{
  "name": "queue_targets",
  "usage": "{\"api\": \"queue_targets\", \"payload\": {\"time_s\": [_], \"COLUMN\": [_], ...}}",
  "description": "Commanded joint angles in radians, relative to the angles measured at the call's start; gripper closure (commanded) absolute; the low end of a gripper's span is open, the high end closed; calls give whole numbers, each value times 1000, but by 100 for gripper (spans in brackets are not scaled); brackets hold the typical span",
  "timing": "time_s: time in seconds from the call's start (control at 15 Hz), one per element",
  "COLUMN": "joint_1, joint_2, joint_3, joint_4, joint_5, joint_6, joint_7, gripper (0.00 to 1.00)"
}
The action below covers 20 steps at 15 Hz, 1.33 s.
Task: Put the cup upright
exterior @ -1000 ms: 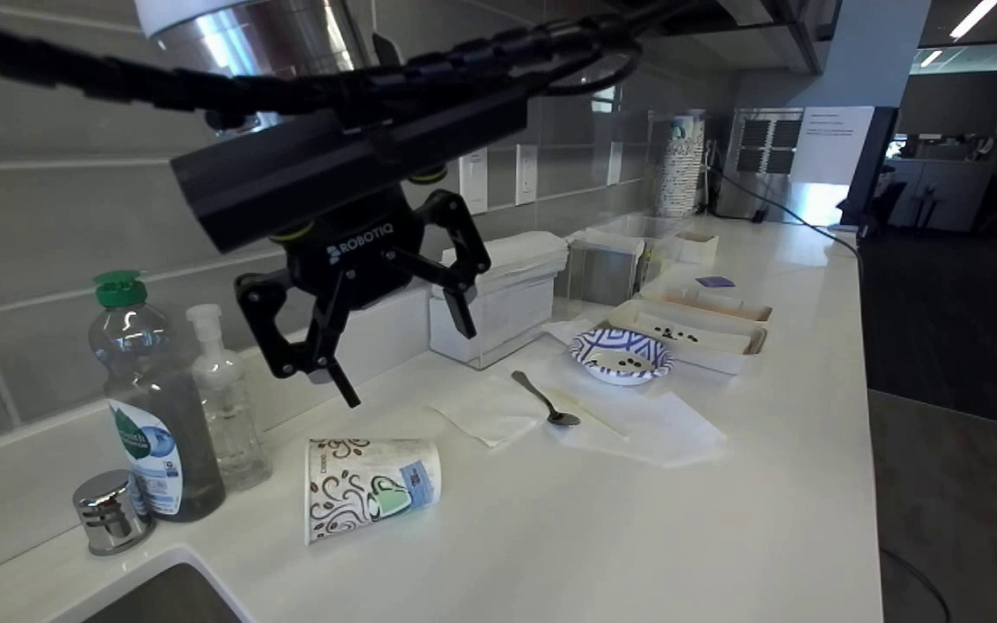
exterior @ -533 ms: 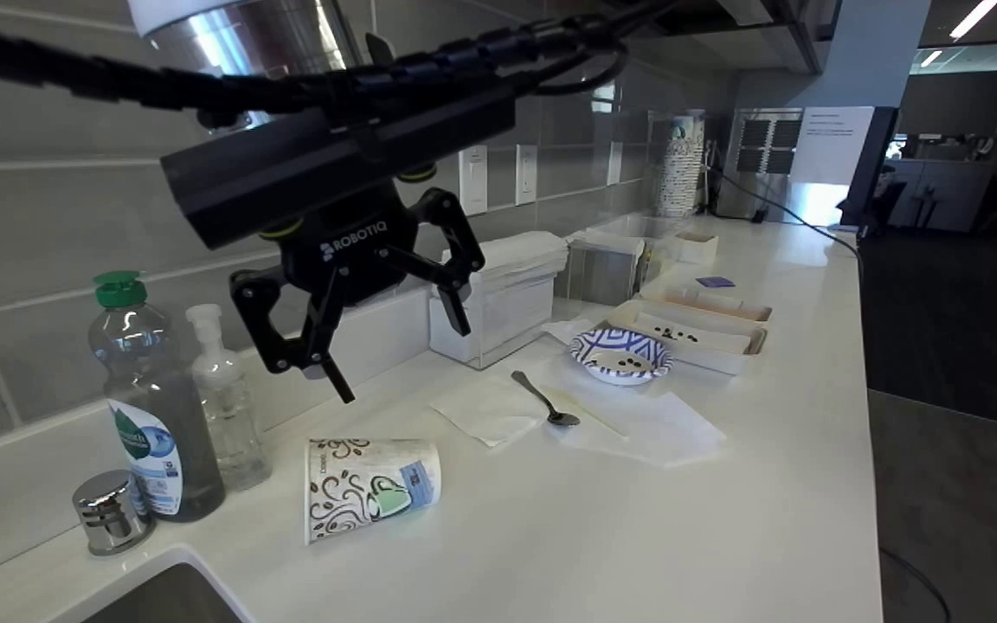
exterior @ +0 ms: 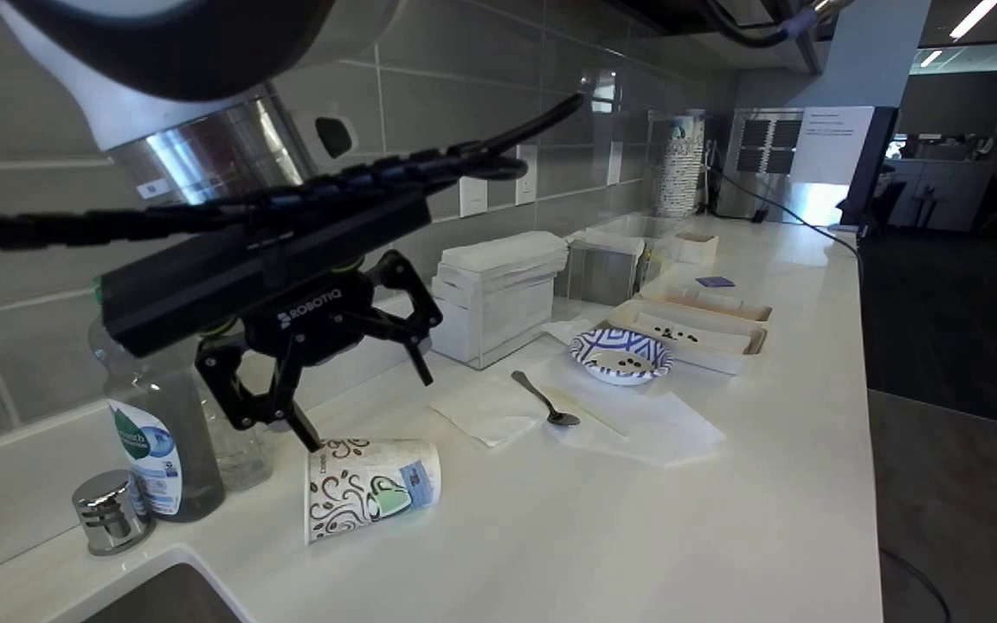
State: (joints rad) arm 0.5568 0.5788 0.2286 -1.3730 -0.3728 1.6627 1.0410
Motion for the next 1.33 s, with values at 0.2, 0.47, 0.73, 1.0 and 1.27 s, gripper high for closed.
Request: {"api": "queue_targets", "payload": {"time_s": [0.2,0.47,0.73,1.0,1.27], "joint_1": [103,139,159,164,174], "joint_2": [182,250,313,353,370], "joint_3": [-93,-142,-171,-170,-178], "joint_4": [255,353,436,481,508], "joint_5": [8,7,18,4,-8], "joint_6": [-92,-115,-135,-158,-213], "joint_7": [54,69,62,63,65], "gripper": [0,20,42,45,69]}}
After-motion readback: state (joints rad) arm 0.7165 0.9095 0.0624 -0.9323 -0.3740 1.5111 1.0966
